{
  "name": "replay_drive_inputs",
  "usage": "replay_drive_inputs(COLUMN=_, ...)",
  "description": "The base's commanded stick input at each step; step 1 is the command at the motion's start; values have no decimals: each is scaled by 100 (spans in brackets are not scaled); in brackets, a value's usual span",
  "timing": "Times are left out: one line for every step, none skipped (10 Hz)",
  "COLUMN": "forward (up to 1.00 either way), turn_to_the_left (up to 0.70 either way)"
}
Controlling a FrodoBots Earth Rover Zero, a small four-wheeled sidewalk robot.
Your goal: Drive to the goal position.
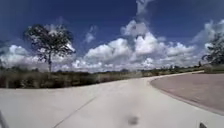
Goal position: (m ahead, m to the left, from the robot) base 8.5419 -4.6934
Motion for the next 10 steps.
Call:
replay_drive_inputs(forward=70, turn_to_the_left=-14)
replay_drive_inputs(forward=70, turn_to_the_left=-12)
replay_drive_inputs(forward=70, turn_to_the_left=-8)
replay_drive_inputs(forward=70, turn_to_the_left=-3)
replay_drive_inputs(forward=70, turn_to_the_left=0)
replay_drive_inputs(forward=70, turn_to_the_left=-3)
replay_drive_inputs(forward=70, turn_to_the_left=-12)
replay_drive_inputs(forward=70, turn_to_the_left=-14)
replay_drive_inputs(forward=70, turn_to_the_left=-14)
replay_drive_inputs(forward=70, turn_to_the_left=-8)
